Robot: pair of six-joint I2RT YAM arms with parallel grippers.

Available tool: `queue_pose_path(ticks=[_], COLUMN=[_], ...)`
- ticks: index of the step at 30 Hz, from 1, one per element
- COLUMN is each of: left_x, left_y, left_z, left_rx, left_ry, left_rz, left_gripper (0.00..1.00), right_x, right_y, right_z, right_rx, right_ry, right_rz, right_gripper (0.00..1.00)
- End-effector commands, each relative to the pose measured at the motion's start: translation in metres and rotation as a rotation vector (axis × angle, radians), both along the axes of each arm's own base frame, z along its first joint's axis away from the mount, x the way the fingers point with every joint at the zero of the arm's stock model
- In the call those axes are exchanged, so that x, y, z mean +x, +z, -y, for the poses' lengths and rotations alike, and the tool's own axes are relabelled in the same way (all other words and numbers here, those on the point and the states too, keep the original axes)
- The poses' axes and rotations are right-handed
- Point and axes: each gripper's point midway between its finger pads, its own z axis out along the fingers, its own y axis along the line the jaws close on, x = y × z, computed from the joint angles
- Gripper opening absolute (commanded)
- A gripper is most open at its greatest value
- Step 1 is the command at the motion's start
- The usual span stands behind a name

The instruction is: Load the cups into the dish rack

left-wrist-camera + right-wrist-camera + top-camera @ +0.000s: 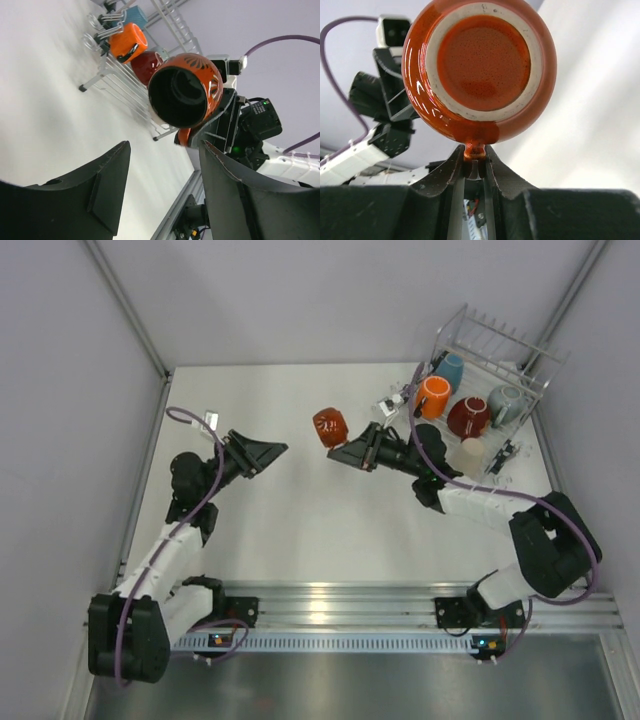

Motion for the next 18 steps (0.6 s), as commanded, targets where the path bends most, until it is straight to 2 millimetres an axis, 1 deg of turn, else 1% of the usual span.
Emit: queue_pose_path(ticks=[1, 2, 3, 4, 5, 6, 7, 8, 9, 10, 11, 12, 13, 14, 15, 18], left_x=[0.007, 0.009, 0.01, 0.01, 0.011, 0.012, 0.011, 0.011, 0.011, 0.011, 0.01, 0.01, 0.01, 0.009, 0.009, 0.009], left_y=[0.01, 0.009, 0.008, 0.004, 0.004, 0.004, 0.004, 0.003, 0.002, 0.002, 0.001, 0.001, 0.001, 0.0, 0.0, 0.0], left_z=[-0.01, -0.012, -0.014, -0.015, -0.015, -0.016, -0.016, -0.017, -0.017, -0.017, -0.018, -0.019, -0.019, -0.02, -0.02, -0.02], left_rx=[0.078, 0.097, 0.106, 0.116, 0.126, 0.129, 0.133, 0.14, 0.143, 0.147, 0.155, 0.159, 0.162, 0.167, 0.168, 0.167], left_ry=[0.079, 0.092, 0.105, 0.112, 0.115, 0.12, 0.119, 0.121, 0.122, 0.122, 0.125, 0.128, 0.131, 0.135, 0.137, 0.138], left_rz=[0.032, 0.036, 0.031, 0.009, 0.011, 0.008, 0.006, 0.004, 0.003, 0.004, 0.001, 0.004, 0.005, 0.002, 0.006, 0.005], left_gripper=[0.63, 0.63, 0.63, 0.63, 0.63, 0.63, 0.63, 0.63, 0.63, 0.63, 0.63, 0.63, 0.63, 0.63, 0.63, 0.63], right_x=[0.025, 0.028, 0.037, 0.042, 0.047, 0.057, 0.063, 0.076, 0.08, 0.085, 0.09, 0.1, 0.105, 0.111, 0.117, 0.131], right_y=[0.027, 0.026, 0.02, 0.016, 0.016, 0.012, 0.004, 0.001, -0.003, -0.006, -0.011, -0.016, -0.019, -0.027, -0.03, -0.038], right_z=[0.035, 0.042, 0.055, 0.062, 0.07, 0.084, 0.093, 0.108, 0.117, 0.124, 0.132, 0.147, 0.154, 0.162, 0.172, 0.191], right_rx=[-0.009, -0.023, -0.051, -0.078, -0.093, -0.113, -0.157, -0.194, -0.208, -0.24, -0.271, -0.316, -0.344, -0.39, -0.421, -0.518], right_ry=[-0.125, -0.142, -0.177, -0.196, -0.217, -0.253, -0.268, -0.302, -0.322, -0.334, -0.343, -0.377, -0.393, -0.411, -0.436, -0.492], right_rz=[0.135, 0.138, 0.119, 0.137, 0.145, 0.146, 0.148, 0.174, 0.149, 0.174, 0.158, 0.181, 0.183, 0.156, 0.157, 0.17], right_gripper=[0.0, 0.0, 0.0, 0.0, 0.0, 0.0, 0.0, 0.0, 0.0, 0.0, 0.0, 0.0, 0.0, 0.0, 0.0, 0.0])
